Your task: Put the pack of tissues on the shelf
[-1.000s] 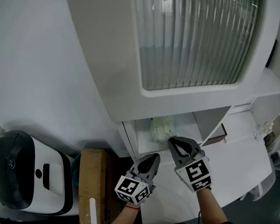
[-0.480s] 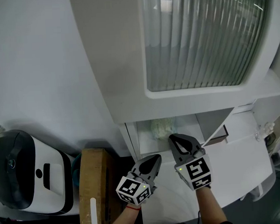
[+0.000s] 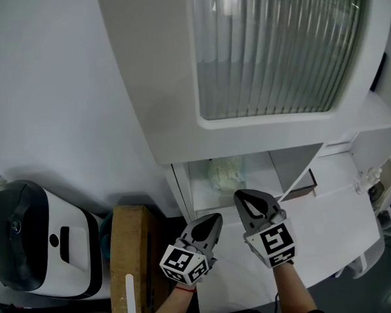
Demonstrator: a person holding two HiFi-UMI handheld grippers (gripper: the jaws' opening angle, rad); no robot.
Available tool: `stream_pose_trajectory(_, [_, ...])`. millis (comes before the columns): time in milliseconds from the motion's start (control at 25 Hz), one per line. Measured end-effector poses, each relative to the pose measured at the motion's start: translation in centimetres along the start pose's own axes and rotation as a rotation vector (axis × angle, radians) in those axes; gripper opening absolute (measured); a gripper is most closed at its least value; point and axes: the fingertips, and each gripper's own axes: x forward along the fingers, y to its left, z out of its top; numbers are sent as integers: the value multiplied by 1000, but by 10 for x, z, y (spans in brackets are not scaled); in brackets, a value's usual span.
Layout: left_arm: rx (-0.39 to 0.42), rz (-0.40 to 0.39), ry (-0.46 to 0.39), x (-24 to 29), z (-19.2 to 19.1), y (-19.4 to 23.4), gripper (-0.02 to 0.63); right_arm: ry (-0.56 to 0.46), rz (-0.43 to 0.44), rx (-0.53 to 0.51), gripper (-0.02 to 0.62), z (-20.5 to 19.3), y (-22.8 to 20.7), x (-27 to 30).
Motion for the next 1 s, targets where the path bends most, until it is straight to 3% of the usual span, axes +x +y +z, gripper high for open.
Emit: stream_pose_trajectory(1000, [21, 53, -15, -34, -6, -35, 6, 11, 78, 111, 5, -45, 50, -56])
